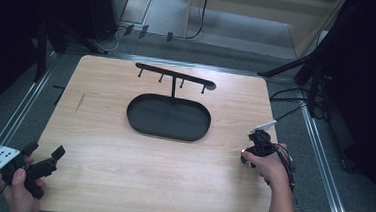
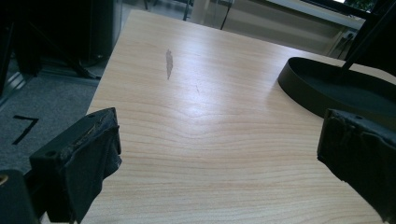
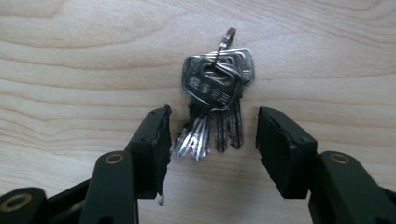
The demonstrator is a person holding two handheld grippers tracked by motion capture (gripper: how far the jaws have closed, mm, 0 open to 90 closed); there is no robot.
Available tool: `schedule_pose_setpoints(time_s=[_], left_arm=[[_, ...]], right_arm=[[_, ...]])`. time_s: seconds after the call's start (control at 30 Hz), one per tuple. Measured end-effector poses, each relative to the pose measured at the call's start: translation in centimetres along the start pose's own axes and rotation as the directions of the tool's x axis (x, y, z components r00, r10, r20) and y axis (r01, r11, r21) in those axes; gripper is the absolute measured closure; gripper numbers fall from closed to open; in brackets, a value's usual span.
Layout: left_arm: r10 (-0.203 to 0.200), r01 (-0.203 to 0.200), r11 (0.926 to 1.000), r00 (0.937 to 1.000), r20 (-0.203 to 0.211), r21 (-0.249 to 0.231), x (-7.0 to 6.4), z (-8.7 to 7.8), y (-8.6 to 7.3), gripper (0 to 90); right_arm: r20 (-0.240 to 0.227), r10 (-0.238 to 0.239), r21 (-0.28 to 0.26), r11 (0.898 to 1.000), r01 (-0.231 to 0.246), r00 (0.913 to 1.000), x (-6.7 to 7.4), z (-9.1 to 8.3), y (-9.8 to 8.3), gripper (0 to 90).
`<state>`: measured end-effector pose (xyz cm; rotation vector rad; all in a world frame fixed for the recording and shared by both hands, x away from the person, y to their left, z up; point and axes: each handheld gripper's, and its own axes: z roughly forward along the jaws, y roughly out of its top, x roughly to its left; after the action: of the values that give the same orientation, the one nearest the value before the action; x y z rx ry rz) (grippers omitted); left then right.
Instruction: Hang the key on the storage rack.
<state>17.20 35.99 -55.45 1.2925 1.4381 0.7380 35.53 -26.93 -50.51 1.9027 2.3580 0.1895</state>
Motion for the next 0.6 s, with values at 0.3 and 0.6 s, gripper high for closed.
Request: schedule_pose_setpoints(time_s=[0.3,0.6], left_arm=[[0.001,-0.001,1.0,1.0,0.002,-0.002,0.0,0.0,0.0,0.0],[-0.002,0.002,1.0,1.0,0.005,-0.002,0.0,0.0,0.0,0.0]], right_arm=[[0.011,-0.004,-0.023,1.0,0.004,0.9999,-0.1,-0.1,-0.2,73.4],[-0.008,-0.012,-0.009,1.0,0.012,0.9999,-1.1,-0.9,-0.5,85.2]])
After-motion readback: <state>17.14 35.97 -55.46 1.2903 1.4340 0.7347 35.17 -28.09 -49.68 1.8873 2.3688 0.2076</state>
